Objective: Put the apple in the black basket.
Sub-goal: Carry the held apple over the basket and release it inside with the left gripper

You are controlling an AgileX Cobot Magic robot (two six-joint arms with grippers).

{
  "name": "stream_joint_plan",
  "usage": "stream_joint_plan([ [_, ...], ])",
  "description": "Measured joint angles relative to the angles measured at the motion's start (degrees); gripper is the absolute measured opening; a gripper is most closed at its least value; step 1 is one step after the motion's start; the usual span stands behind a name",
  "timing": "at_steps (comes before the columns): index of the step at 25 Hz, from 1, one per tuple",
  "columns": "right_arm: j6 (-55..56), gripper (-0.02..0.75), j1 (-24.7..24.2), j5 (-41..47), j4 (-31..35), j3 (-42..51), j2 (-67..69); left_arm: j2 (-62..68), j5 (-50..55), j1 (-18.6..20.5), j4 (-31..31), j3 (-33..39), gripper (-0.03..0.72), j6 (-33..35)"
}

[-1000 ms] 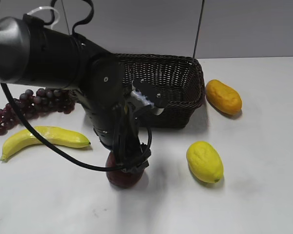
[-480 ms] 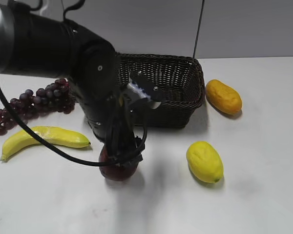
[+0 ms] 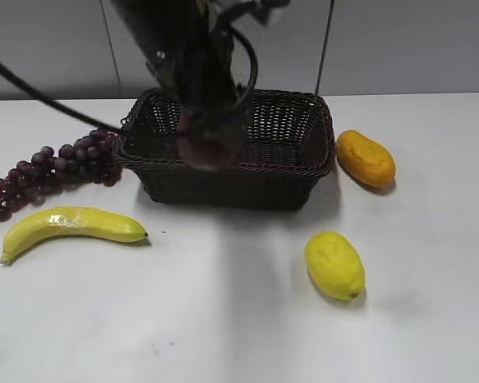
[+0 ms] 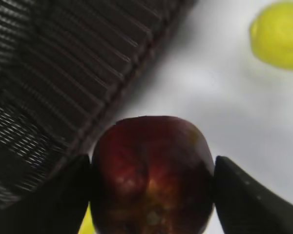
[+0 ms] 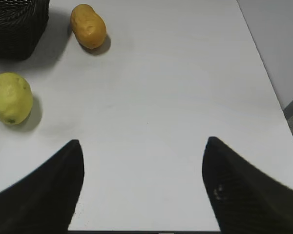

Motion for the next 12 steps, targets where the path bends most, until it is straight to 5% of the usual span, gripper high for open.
stream_joint_plan([
  [7, 0.0, 0.573, 0.0, 0.0, 0.0, 0.0, 0.0, 1.9, -16.6, 3.0, 1.2, -5.8, 0.547, 0.1],
  [12, 0.0, 0.573, 0.0, 0.0, 0.0, 0.0, 0.0, 8.1, -19.1, 6.0, 1.5, -5.8, 0.547, 0.1],
])
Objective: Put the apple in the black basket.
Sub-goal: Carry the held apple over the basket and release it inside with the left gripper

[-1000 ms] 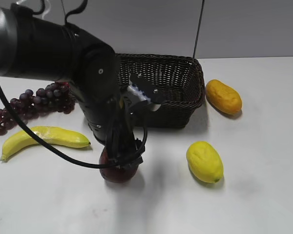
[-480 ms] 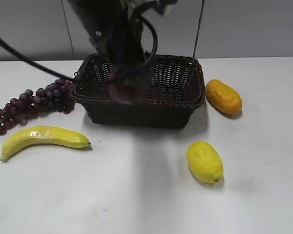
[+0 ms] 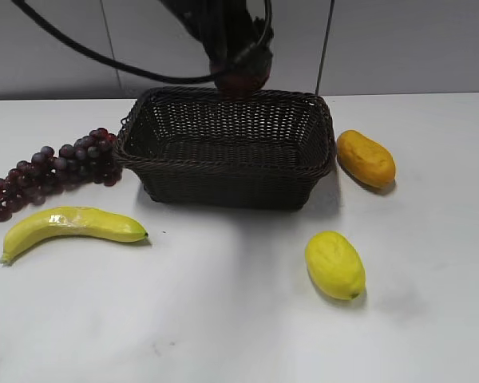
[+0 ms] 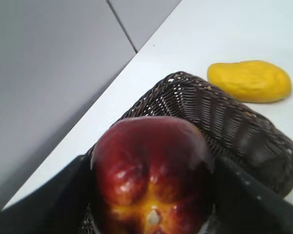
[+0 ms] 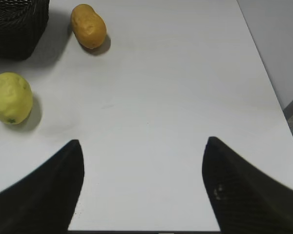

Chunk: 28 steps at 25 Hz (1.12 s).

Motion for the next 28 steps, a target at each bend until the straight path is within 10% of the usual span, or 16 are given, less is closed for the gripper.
stream_joint_plan([
  [23, 0.0, 0.573, 0.0, 0.0, 0.0, 0.0, 0.0, 16.8, -10.3, 5.5, -5.4, 0.0, 0.545, 0.0],
  [28, 0.0, 0.573, 0.0, 0.0, 0.0, 0.0, 0.0, 16.4, -6.6, 7.5, -10.0, 0.0, 0.671, 0.0],
])
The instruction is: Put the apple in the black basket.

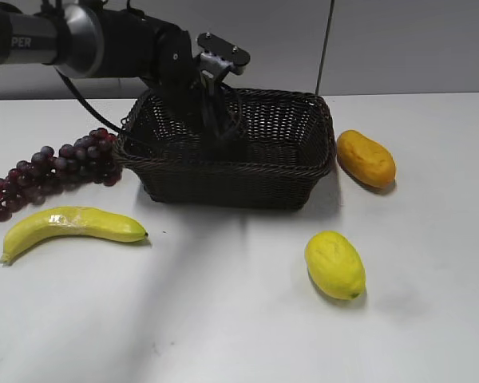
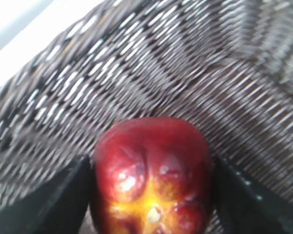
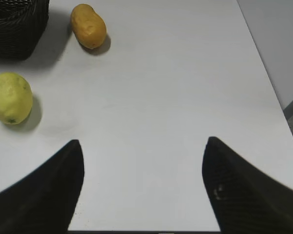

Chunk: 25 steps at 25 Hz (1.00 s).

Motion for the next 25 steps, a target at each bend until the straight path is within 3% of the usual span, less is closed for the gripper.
stream_joint_plan([
  [5, 0.0, 0.573, 0.0, 0.0, 0.0, 0.0, 0.0, -4.2, 2.5, 0.1, -5.1, 0.0, 0.68, 0.0],
  [12, 0.0, 0.573, 0.0, 0.0, 0.0, 0.0, 0.0, -13.9, 9.7, 0.9, -6.4, 0.0, 0.671, 0.0],
  [25, 0.0, 0.573, 0.0, 0.0, 0.0, 0.0, 0.0, -22.3, 36.2, 16.4, -6.0, 0.0, 0.603, 0.0],
])
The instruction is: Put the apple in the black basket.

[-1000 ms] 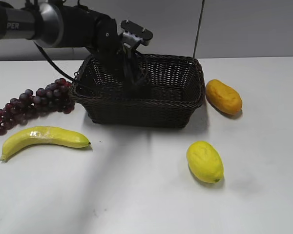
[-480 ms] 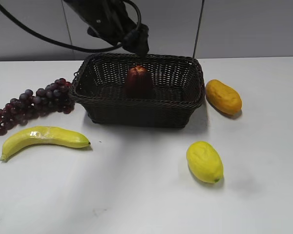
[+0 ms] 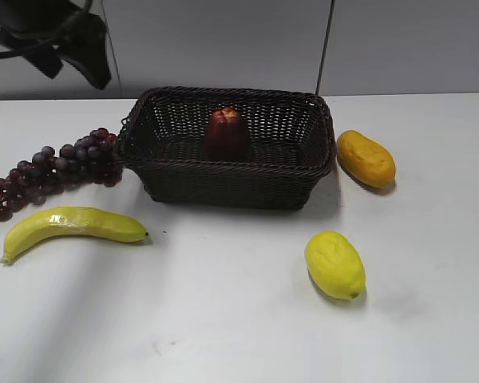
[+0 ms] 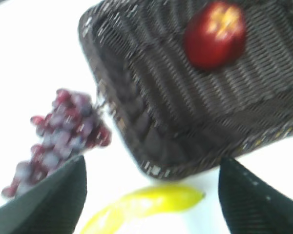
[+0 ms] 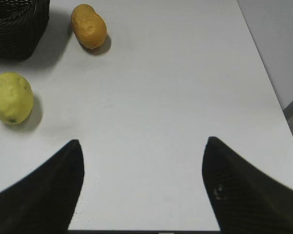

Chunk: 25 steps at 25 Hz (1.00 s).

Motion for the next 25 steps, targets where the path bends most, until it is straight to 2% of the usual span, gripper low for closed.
stream_joint_plan([
  [6, 0.0, 0.573, 0.0, 0.0, 0.0, 0.0, 0.0, -3.5, 0.5, 10.2, 0.2, 3.4, 0.592, 0.0],
  [11, 0.0, 0.573, 0.0, 0.0, 0.0, 0.0, 0.0, -10.8, 0.5, 15.0, 0.6, 13.9, 0.591, 0.0],
  [18, 0.0, 0.573, 0.0, 0.0, 0.0, 0.0, 0.0, -26.7, 0.2, 16.0, 2.2, 34.3, 0.591, 0.0],
  [25, 0.0, 0.573, 0.0, 0.0, 0.0, 0.0, 0.0, -46.3, -4.8, 16.0, 2.6, 52.6, 0.591, 0.0],
])
